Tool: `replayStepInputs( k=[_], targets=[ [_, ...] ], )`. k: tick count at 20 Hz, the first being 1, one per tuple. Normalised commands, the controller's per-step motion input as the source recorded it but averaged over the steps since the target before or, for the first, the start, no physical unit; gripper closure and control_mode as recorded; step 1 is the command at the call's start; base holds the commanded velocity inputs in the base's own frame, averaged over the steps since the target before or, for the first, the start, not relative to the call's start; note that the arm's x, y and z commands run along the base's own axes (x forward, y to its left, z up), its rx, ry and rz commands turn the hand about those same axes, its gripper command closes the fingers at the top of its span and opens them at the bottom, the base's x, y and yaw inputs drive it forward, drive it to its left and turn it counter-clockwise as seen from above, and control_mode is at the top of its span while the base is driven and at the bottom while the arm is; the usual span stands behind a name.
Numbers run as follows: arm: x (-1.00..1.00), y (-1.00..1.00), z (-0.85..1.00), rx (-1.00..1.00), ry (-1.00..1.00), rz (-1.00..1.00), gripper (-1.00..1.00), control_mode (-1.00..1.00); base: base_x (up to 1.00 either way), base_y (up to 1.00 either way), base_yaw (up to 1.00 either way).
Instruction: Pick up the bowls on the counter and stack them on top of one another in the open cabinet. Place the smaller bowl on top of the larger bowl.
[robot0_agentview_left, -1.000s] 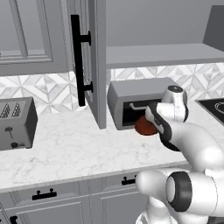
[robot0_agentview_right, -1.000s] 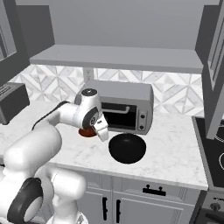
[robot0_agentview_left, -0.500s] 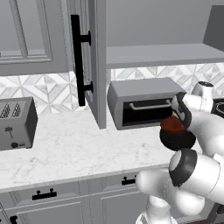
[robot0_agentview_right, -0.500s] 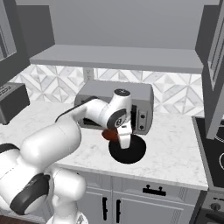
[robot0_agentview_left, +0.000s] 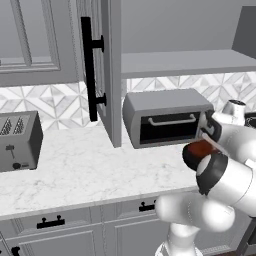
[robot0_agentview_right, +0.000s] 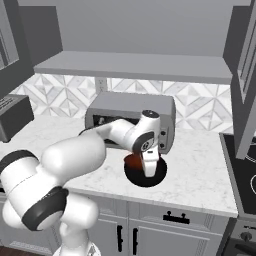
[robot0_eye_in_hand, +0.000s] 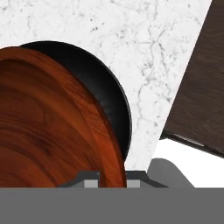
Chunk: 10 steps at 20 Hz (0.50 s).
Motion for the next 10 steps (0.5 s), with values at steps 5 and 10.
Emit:
replayStepInputs(
  k=[5, 10],
  targets=[
    [0.19, 0.00, -0.34, 0.00, 0.00, 0.00, 1.00, -1.00, 0.00, 0.00, 0.00],
    [0.27, 0.00, -0.26, 0.00, -0.02, 0.00, 1.00, -1.00, 0.00, 0.00, 0.00]
  ],
)
